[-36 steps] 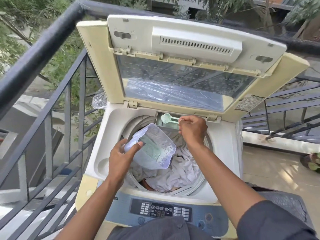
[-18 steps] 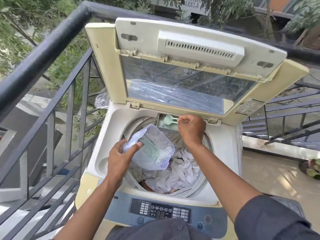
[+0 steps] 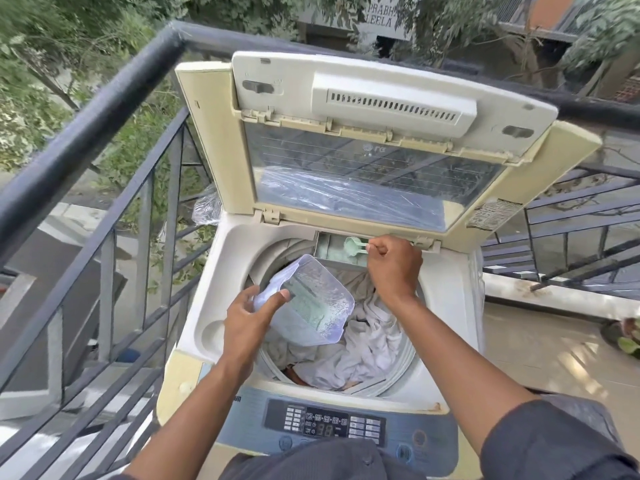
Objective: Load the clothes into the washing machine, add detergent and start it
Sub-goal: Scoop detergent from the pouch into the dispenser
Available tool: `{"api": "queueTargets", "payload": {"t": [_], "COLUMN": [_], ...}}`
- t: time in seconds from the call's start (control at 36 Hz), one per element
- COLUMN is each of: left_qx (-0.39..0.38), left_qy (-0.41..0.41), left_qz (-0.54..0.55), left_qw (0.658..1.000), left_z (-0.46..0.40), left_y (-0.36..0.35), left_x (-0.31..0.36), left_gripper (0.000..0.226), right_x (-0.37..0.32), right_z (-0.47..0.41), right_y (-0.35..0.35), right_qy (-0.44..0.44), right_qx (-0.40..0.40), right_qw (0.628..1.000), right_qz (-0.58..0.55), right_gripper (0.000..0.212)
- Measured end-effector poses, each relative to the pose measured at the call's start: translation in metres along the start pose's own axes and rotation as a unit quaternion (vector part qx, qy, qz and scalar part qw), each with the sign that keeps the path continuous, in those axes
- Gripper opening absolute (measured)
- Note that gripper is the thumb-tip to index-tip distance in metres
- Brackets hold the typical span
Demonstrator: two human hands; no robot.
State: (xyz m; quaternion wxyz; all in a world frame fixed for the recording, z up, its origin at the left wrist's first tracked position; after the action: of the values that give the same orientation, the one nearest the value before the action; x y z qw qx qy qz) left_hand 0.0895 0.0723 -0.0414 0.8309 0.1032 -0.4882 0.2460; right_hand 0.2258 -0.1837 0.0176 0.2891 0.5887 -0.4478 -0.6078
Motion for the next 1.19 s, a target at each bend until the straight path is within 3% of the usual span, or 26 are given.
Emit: {"api": "queueTargets", "payload": {"t": [0.47,0.67,0.72,0.83,0.97,1.11,1.19], "left_qx": [-0.014,-0.015,-0.017,-0.013,-0.001,-0.003,-0.009], "left_qy": [-0.011,-0.013,-0.015,-0.017,-0.008,0.0,0.008], "left_qz": [0.017,0.021,0.02,0.023,0.033,0.044,0.043], "left_qw": [1.0,1.0,1.0,1.0,0.999,0.999,0.999], "left_z": [0.001,0.006,0.007,0.01,0.012,0.011,0.01], "left_y": [-0.006,-0.006,-0.006,-0.004,0.0,0.003,0.006], "left_x": [-0.003,-0.001,0.001,0.002,0.001,-0.001,-0.003], "left_gripper": [0.134,0.132,0.131,0.128,0.108,0.096,0.086], "right_x": [0.015,0.017,0.013,0.007,0.009,0.011,0.012], "right_z": [0.004,0.011,0.014,0.02,0.023,0.029,0.034], "right_y": [0.011,0.009,0.01,0.013,0.017,0.036,0.039], "right_qy": [0.122,0.173,0.225,0.274,0.244,0.092,0.022], "right_qx": [0.016,-0.007,0.007,0.015,0.043,0.065,0.013], "right_qw": [0.986,0.976,0.959,0.938,0.952,0.994,0.993], "right_qz": [0.109,0.132,0.171,0.211,0.179,-0.011,-0.113], "right_gripper": [0.023,0.016,0.006,0.016,0.007,0.013,0.012]}}
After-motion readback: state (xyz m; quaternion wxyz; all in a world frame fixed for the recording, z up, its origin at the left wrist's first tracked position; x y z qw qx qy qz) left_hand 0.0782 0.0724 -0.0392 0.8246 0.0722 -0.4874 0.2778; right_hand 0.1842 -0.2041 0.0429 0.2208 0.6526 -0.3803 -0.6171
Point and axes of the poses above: each hand's wrist, its own z-axis away from the middle knuckle, its own y-axis out of the back of the hand, x = y × z, the point moved 4 cm from there along -z, towards the middle knuckle, and after that the axes turned 15 degrees about z, right-handed, at the moved point
